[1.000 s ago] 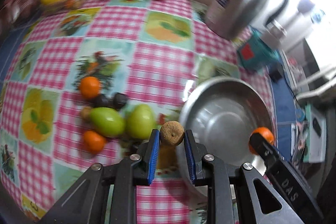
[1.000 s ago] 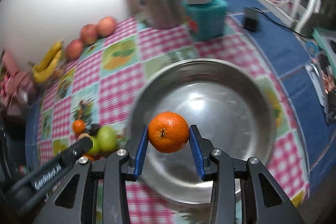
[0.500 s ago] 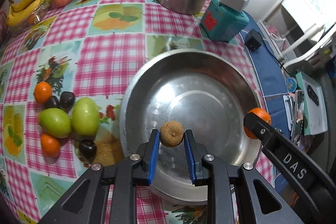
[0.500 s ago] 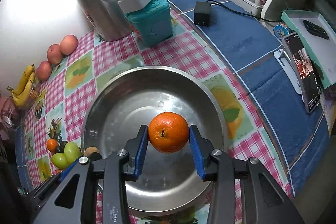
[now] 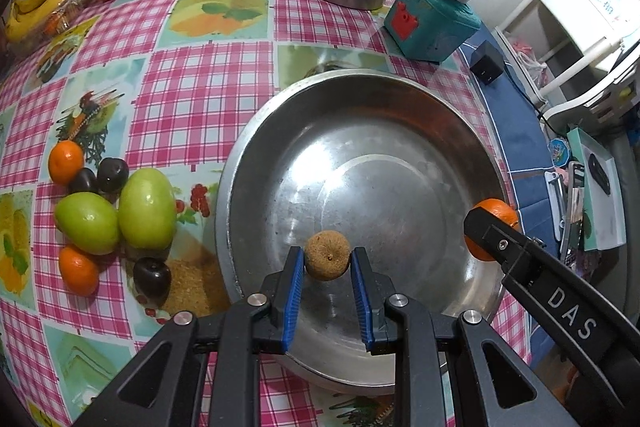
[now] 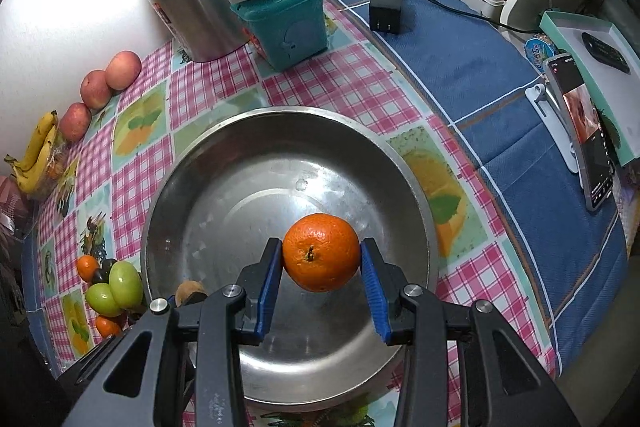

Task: Organize fruits
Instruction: 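Open the right tool to drop the mandarin in the pan while the left releases the kiwi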

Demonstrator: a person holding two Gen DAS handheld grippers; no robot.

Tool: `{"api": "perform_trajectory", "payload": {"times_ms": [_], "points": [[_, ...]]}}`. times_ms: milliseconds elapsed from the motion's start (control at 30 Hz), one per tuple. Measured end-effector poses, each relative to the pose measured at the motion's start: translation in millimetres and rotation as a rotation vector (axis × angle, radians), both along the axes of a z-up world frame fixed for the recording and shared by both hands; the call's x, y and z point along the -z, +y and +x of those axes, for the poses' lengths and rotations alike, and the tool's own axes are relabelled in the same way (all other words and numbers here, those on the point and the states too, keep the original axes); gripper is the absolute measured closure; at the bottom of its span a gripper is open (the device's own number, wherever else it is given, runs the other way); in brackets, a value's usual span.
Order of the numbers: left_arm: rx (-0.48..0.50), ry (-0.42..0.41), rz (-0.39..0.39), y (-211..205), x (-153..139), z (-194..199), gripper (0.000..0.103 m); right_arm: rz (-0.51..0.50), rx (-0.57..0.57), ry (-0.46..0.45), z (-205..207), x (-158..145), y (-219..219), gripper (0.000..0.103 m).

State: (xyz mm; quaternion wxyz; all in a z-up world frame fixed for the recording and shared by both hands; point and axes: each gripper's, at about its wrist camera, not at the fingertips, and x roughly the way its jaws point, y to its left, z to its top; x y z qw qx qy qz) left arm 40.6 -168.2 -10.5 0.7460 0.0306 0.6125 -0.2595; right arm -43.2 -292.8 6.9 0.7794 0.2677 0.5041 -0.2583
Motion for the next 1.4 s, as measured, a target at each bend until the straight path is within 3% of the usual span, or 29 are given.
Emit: {"api": "perform_trajectory", "payload": {"times_ms": [333, 400, 433, 733, 933, 1133, 1400], "points": [[0.001, 0.008, -0.003, 0.4, -0.5, -0.8, 0.074, 0.004, 0.010, 0.026, 2.1, 6.0, -0.3, 0.061], [0.002, 0.002, 0.001, -0.3, -1.1, -1.5, 0.070, 0.007, 0.016, 0.020, 1.5, 5.8, -1.0, 0.046], [0.001, 0.002, -0.001, -0.5, -1.2, -1.8, 0.068, 0.005, 0.019, 0.016, 1.0, 5.2, -1.3, 0.045], [-0.018, -0.010, -0.019, 5.4, -11.1, -3.6, 0.057, -0.017, 0.021, -0.007, -1.4, -2.7, -0.9, 0.045], [-0.090, -0.035, 0.033, 28.2, -15.0, 3.9, 0.050, -0.022, 0.007, -0.007, -0.9, -3.9, 2.2, 0.045], [-0.187, -0.107, 0.113, 61.3, -22.6, 15.4, 0.035, -0.024, -0.005, -0.002, 0.0, -4.3, 5.8, 0.045], [-0.264, -0.126, 0.153, 103.0, -26.6, 23.3, 0.034, -0.014, -0.050, 0.009, 6.8, -0.5, 19.1, 0.045]]}}
